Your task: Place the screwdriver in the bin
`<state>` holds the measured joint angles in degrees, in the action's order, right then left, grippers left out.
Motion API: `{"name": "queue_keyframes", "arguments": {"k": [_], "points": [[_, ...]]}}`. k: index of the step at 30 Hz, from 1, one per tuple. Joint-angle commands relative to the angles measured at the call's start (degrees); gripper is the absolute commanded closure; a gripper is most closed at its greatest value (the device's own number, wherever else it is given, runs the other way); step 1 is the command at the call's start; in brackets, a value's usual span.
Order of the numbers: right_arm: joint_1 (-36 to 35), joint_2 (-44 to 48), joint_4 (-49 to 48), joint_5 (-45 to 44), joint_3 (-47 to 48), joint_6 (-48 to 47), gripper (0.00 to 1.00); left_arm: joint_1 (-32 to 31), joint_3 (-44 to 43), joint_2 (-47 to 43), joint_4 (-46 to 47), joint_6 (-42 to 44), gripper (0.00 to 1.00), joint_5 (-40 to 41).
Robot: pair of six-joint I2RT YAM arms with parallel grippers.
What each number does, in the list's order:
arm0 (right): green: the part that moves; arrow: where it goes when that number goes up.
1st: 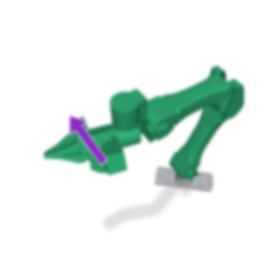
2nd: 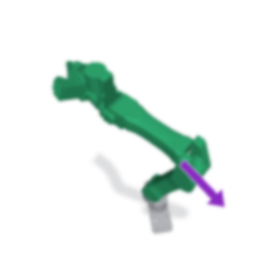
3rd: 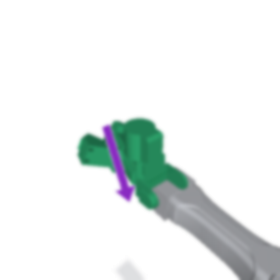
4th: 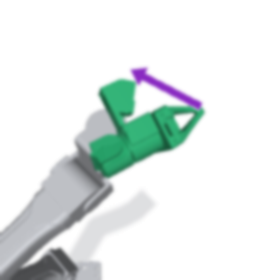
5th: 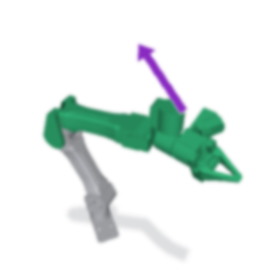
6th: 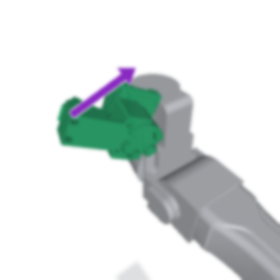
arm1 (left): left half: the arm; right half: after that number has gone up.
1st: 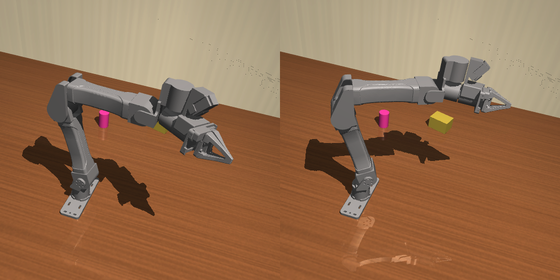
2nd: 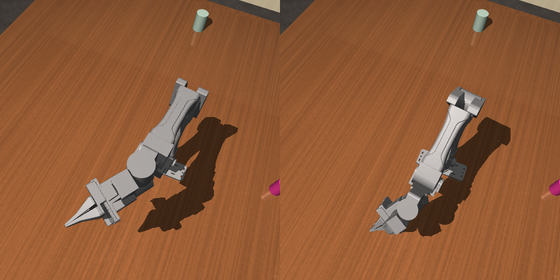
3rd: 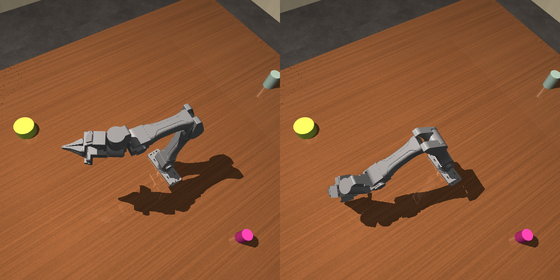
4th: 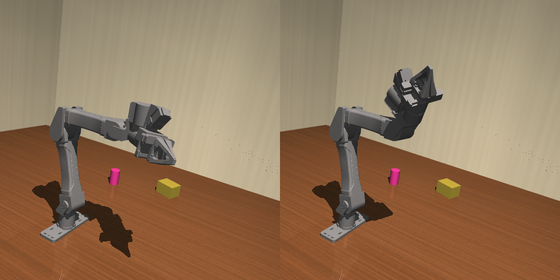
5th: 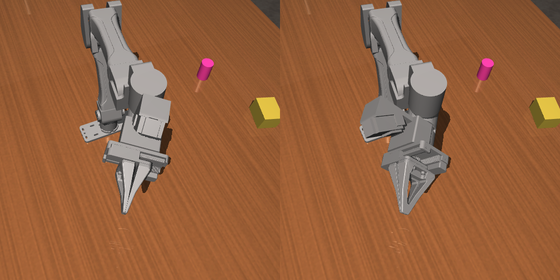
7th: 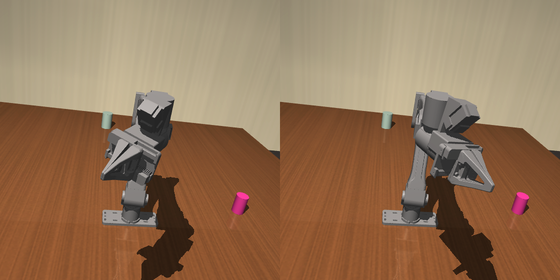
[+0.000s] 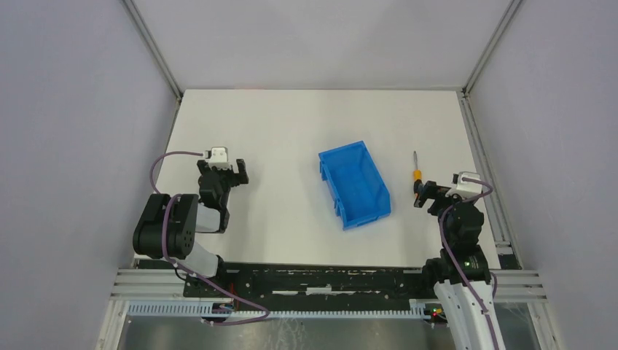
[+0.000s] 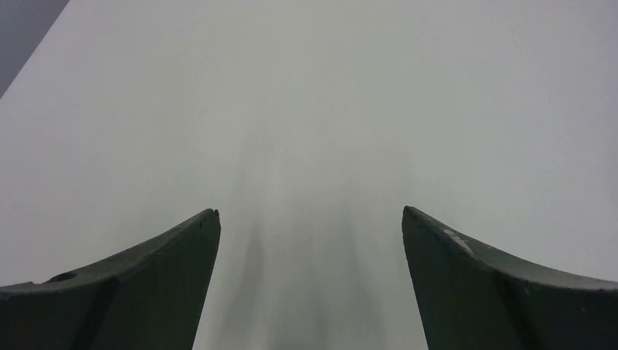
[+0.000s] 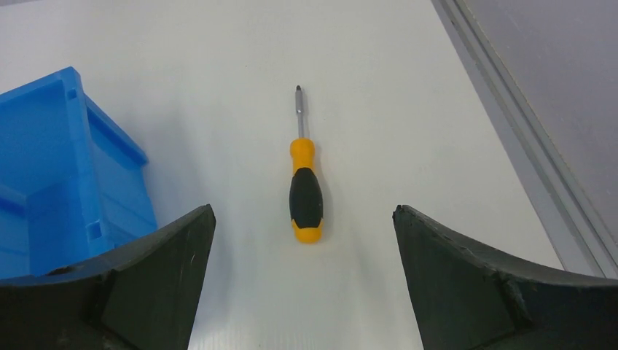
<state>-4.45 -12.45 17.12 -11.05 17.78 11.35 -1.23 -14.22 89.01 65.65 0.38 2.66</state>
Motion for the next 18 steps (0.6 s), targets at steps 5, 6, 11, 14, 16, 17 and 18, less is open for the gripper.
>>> {"name": "queue_keyframes", "arguments": {"k": [5, 6, 11, 14, 16, 17, 18], "points": [[0.07, -13.6, -3.35, -5.6, 19.65, -6.04, 0.02, 0.27, -0.19, -0.9, 1.24, -1.88, 0.0, -0.29], [0.12, -17.64, -1.73, -6.31, 24.24, -6.48, 0.02, 0.27, -0.18, -0.9, 1.31, -1.88, 0.0, -0.33], [0.49, -50.94, 23.27, -5.91, 60.5, -9.98, 0.02, 0.27, -0.17, -0.94, 1.31, -1.88, 0.0, -0.35], [2.61, -68.07, 34.08, 2.04, 75.42, -12.36, 0.02, 0.27, -0.13, -0.89, 1.3, -1.88, 0.0, -0.31], [3.83, -75.16, 35.32, 5.26, 76.95, -12.67, 0.04, 0.27, -0.15, -0.94, 1.31, -1.88, 0.0, -0.29], [4.2, -78.09, 34.96, 6.08, 76.18, -12.38, 0.07, 0.22, -0.18, -0.9, 1.25, -1.88, 0.0, -0.34], [4.15, -79.92, 34.06, 7.07, 74.41, -12.38, 0.1, 0.26, -0.17, -0.9, 1.27, -1.88, 0.0, -0.31]]}}
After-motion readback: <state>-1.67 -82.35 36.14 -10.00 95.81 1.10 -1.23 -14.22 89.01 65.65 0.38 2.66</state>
